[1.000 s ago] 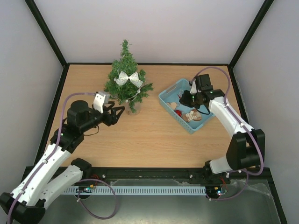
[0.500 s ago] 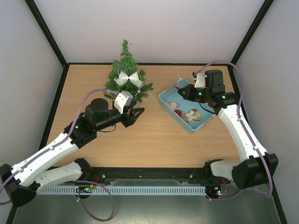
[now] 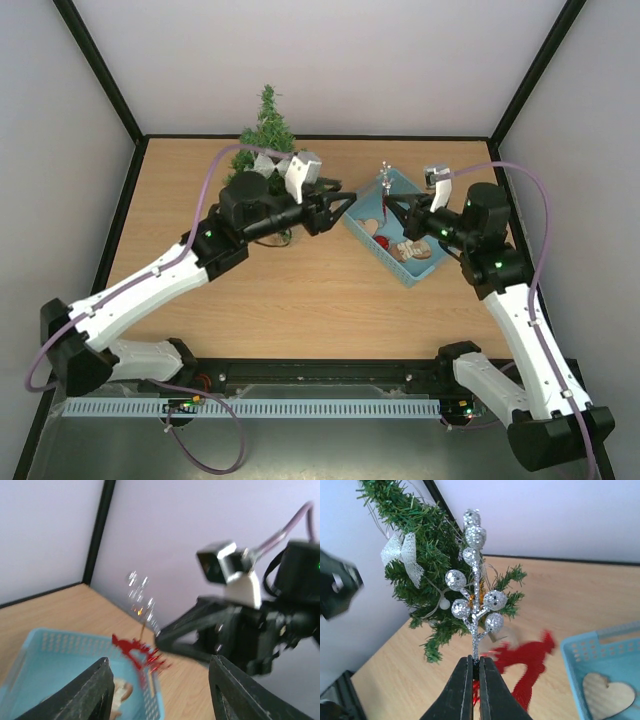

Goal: Decorate the small christmas tree
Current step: Pick up the decoration item from the storage box.

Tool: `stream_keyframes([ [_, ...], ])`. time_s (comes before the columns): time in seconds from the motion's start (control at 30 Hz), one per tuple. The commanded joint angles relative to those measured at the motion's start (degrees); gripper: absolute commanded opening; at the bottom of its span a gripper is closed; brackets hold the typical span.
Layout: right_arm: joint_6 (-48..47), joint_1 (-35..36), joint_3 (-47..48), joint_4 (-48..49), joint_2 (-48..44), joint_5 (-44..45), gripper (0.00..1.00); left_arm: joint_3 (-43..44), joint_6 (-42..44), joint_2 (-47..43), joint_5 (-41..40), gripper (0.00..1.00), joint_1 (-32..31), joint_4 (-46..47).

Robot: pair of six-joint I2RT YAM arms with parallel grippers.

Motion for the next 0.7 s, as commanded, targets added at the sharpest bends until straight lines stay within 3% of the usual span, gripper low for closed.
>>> stream_keyframes([
  [0.0, -6.63, 0.3, -5.56, 13.61, -2.74, 0.84, 0.02, 8.29, -8.62, 6.15, 6.16, 0.56, -0.28, 3.73],
  [0.17, -10.47, 0.31, -8.47, 17.81, -3.82, 0.53, 0.02, 15.56, -13.29, 12.59, 7.81, 0.57, 1.32, 1.41],
  [0.33, -13.45, 0.3, -11.68, 22.39, -5.21, -0.7, 0.02, 18.18, -17.51, 16.31, 13.23, 0.48, 3.88, 2.28],
  [0.67, -14.43, 0.34, -12.98, 24.36, -6.6, -0.79, 0.02, 19.14, -15.77, 18.64, 17.46, 0.47, 4.88, 2.86],
])
